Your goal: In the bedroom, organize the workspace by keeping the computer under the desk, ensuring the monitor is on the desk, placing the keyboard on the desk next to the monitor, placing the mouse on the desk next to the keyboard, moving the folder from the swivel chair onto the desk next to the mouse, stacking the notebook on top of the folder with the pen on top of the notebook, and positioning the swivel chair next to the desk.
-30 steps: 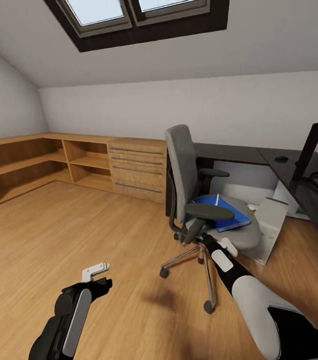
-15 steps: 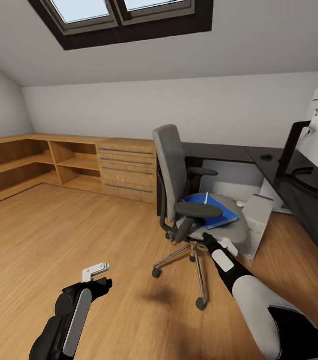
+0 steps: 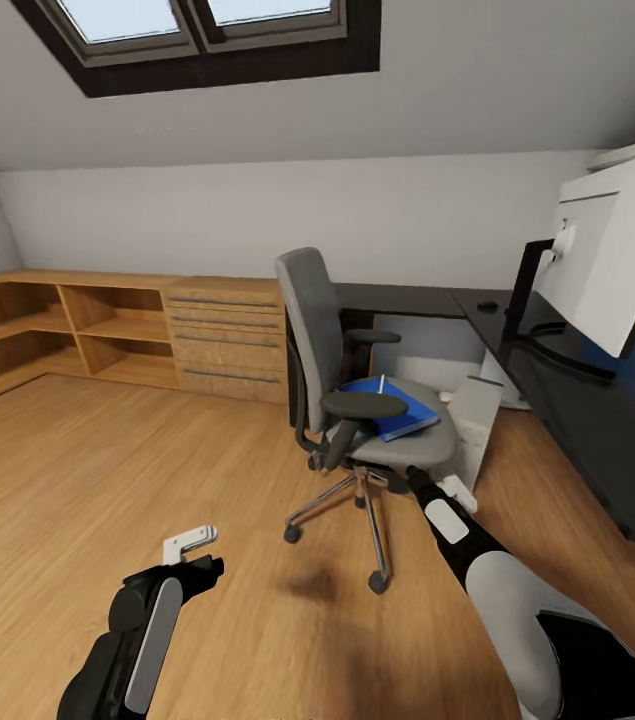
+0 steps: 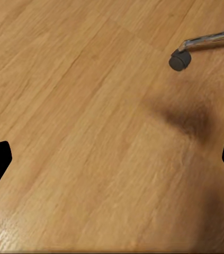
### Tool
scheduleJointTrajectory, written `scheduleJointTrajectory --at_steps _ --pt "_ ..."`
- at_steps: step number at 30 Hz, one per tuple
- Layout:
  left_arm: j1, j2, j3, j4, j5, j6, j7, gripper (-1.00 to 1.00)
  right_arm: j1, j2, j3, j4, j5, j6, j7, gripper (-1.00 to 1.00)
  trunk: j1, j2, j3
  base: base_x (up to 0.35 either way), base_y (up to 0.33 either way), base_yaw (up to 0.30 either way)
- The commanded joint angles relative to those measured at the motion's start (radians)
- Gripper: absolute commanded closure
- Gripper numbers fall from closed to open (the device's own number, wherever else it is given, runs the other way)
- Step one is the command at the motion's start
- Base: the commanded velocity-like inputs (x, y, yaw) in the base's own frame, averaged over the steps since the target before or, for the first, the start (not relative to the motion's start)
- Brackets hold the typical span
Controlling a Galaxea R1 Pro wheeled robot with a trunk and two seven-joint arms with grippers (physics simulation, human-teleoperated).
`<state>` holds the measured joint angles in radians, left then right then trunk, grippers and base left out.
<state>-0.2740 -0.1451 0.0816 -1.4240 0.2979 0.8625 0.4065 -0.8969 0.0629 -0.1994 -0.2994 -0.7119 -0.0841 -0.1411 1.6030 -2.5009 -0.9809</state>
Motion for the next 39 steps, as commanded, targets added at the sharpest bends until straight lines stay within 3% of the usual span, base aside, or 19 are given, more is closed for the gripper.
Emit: scheduleJointTrajectory --at_steps 1,7,14,24,25,39 --pt "-0.001 -0.001 0.001 -0.001 0.011 0.003 0.008 -1.0 0.0 0.0 0.002 -0.001 -0.011 -0.005 -0.003 -1.0 0.0 0.0 -0.001 -0.03 0.005 -0.028" --pt "-0.001 -0.001 0.001 -0.001 0.01 0.003 0.009 -1.0 0.0 -0.005 0.001 -0.001 -0.011 -0.006 -0.004 -1.0 0.0 0.0 -0.001 -0.013 0.002 -0.013" --pt "-0.001 -0.001 0.001 -0.001 0.01 0.002 0.009 -1.0 0.0 -0.061 -0.007 0.0 -0.03 -0.041 -0.005 -1.0 0.0 0.0 -0.001 -0.001 0.0 -0.001" --pt "-0.001 -0.001 0.002 0.0 0.012 0.002 0.008 -1.0 0.0 -0.084 -0.023 -0.001 -0.085 -0.056 -0.005 -1.0 0.0 0.0 -0.001 0.01 0.0 0.0" --pt "-0.001 -0.001 0.002 0.0 0.012 0.001 0.008 -1.0 0.0 -0.097 -0.025 -0.001 -0.09 -0.057 -0.006 -1.0 0.0 0.0 -0.001 0.223 0.0 0.0" --pt "-0.001 0.0 0.015 0.026 0.012 0.001 0.008 -1.0 0.0 -0.165 -0.037 -0.006 -0.092 -0.059 -0.013 -1.0 0.0 0.0 -0.001 0.163 0.0 0.0"
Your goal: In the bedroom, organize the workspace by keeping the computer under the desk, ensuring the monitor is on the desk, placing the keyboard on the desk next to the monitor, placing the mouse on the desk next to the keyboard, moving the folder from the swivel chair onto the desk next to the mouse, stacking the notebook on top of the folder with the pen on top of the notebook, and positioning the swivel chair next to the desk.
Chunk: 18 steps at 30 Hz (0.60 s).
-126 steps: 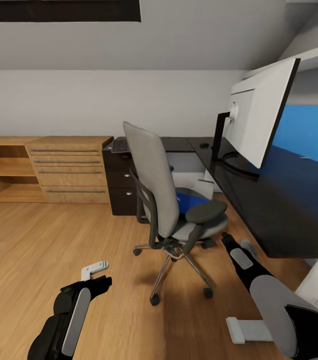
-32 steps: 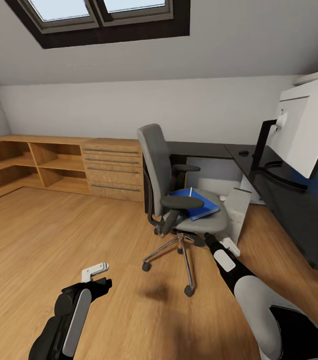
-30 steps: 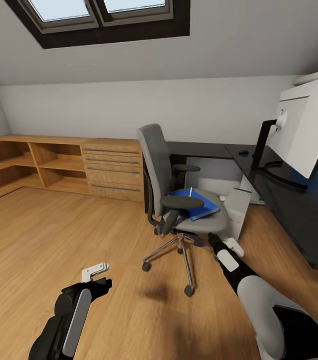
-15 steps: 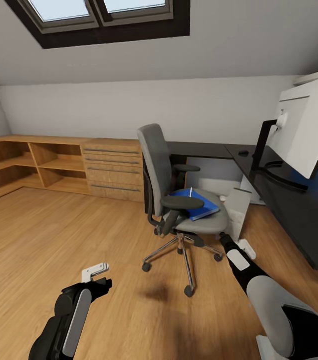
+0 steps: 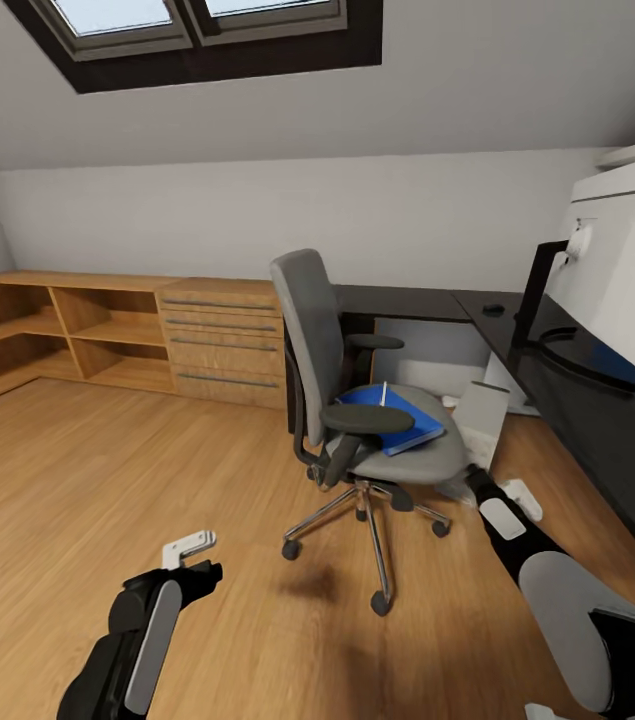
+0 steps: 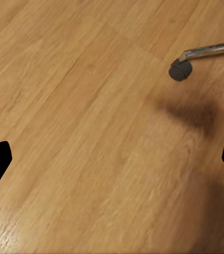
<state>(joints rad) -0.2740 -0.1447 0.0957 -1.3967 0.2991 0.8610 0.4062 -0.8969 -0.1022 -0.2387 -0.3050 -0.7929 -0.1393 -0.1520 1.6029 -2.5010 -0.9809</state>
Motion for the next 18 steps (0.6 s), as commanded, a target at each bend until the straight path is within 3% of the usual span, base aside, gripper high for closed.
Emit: scheduleJointTrajectory --at_steps 1,11,18 --pt "-0.001 -0.001 0.004 -0.001 0.011 0.003 0.008 -1.0 0.0 -0.002 0.003 -0.001 -0.01 -0.006 -0.002 -1.0 0.0 0.0 -0.001 0.013 0.0 0.0" --pt "-0.001 -0.001 0.031 0.001 0.012 0.002 0.004 -1.0 0.0 -0.009 0.003 -0.004 -0.01 -0.051 -0.003 -1.0 0.0 0.0 -0.001 0.02 0.0 0.0" --pt "-0.001 -0.002 0.034 0.001 0.012 0.0 0.002 -1.0 0.0 -0.01 0.003 -0.004 -0.011 -0.081 -0.002 -1.0 0.0 0.0 -0.001 0.217 0.0 0.0"
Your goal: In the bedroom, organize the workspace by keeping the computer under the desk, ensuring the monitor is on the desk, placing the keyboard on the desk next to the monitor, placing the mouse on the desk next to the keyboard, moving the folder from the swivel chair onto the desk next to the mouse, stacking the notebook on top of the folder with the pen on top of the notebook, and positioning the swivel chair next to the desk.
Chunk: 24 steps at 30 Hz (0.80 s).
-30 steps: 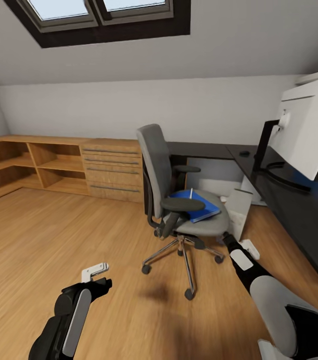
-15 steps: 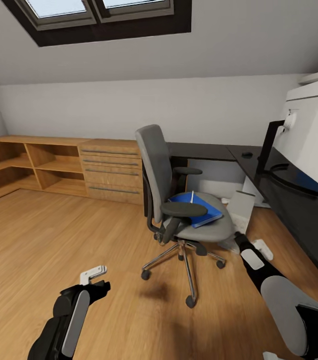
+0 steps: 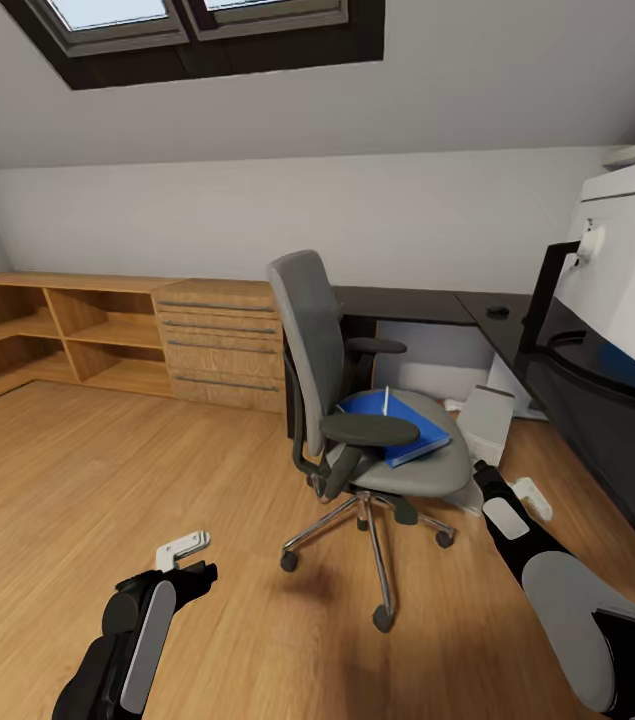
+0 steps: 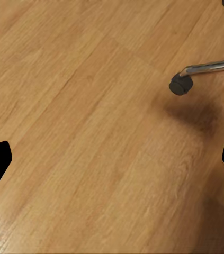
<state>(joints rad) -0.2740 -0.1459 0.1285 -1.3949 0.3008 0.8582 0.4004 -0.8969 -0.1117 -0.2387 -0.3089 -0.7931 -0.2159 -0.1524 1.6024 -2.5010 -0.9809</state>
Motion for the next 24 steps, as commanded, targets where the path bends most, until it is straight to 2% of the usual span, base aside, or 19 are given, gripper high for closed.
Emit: scheduleJointTrajectory --at_steps 1,4,14,24 --pt "-0.001 -0.001 0.001 -0.001 0.01 0.003 0.008 -1.0 0.0 0.0 0.003 0.0 -0.011 -0.008 -0.001 -1.0 0.0 0.0 -0.001 0.25 0.0 0.0" --pt "-0.001 0.0 0.003 -0.001 0.009 0.003 0.008 -1.0 0.0 0.0 0.004 -0.002 -0.011 -0.033 0.003 -1.0 0.0 0.0 -0.001 0.127 0.0 0.0" --pt "-0.001 -0.002 0.003 -0.001 0.009 0.001 0.006 -1.0 0.0 -0.009 0.004 -0.001 -0.011 -0.041 0.003 -1.0 0.0 0.0 -0.001 0.043 0.0 0.0" --pt "-0.001 -0.001 0.002 -0.001 0.009 0.001 0.006 -1.0 0.0 -0.015 0.004 -0.001 -0.011 -0.042 0.004 -1.0 0.0 0.0 -0.001 0.256 0.0 0.0"
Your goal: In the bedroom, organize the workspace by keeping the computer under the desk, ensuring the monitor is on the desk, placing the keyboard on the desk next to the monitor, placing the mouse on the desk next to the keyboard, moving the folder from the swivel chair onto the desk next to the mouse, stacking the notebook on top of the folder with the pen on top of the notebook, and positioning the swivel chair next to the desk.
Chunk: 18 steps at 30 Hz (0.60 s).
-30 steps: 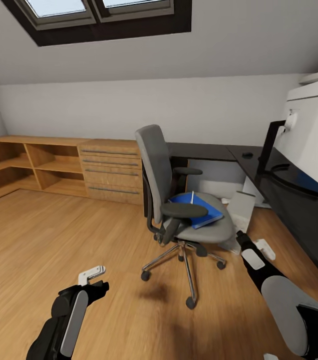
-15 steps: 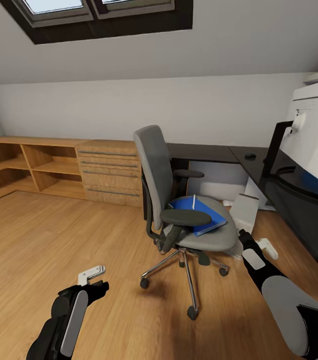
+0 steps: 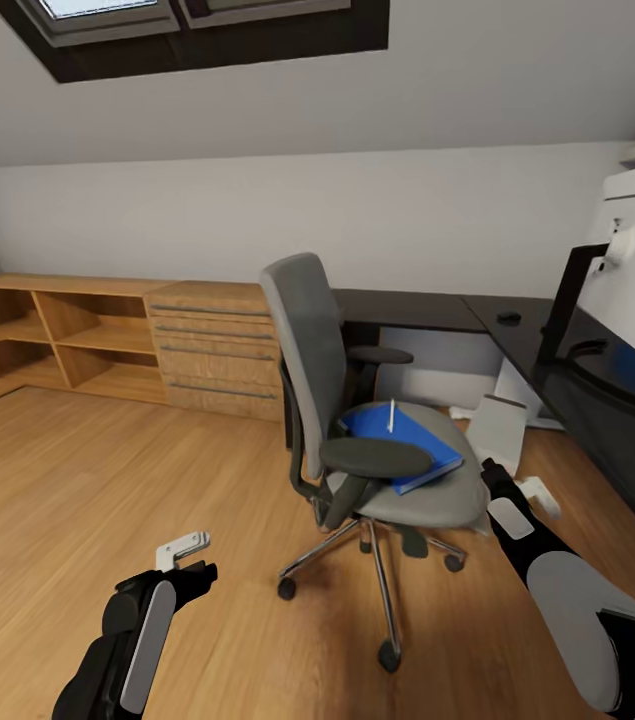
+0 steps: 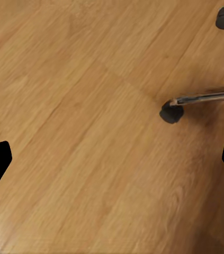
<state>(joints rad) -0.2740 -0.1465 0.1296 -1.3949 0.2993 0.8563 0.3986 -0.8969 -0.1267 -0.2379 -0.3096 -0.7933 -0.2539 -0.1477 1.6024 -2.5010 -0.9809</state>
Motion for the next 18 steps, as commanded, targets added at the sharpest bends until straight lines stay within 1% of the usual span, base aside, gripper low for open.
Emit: scheduleJointTrajectory --at_steps 1,13,16,18 --pt "-0.001 -0.001 0.001 -0.001 0.011 0.003 0.008 -1.0 0.0 0.0 0.003 0.0 -0.01 -0.004 -0.001 -1.0 0.0 0.0 -0.001 0.305 0.0 0.0" --pt "-0.001 0.001 0.001 -0.001 0.009 0.003 0.008 -1.0 0.0 -0.002 0.001 0.0 -0.011 0.001 -0.004 -1.0 0.0 0.0 -0.001 0.294 0.0 0.0" --pt "-0.001 0.001 0.001 -0.001 0.009 0.003 0.008 -1.0 0.0 -0.002 -0.01 0.0 -0.012 0.005 -0.006 -1.0 0.0 0.0 -0.001 0.284 0.0 0.0" --pt "-0.001 0.001 0.001 -0.001 0.009 0.003 0.008 -1.0 0.0 -0.002 -0.036 0.0 -0.013 0.008 -0.007 -1.0 0.0 0.0 -0.001 0.261 0.0 0.0"
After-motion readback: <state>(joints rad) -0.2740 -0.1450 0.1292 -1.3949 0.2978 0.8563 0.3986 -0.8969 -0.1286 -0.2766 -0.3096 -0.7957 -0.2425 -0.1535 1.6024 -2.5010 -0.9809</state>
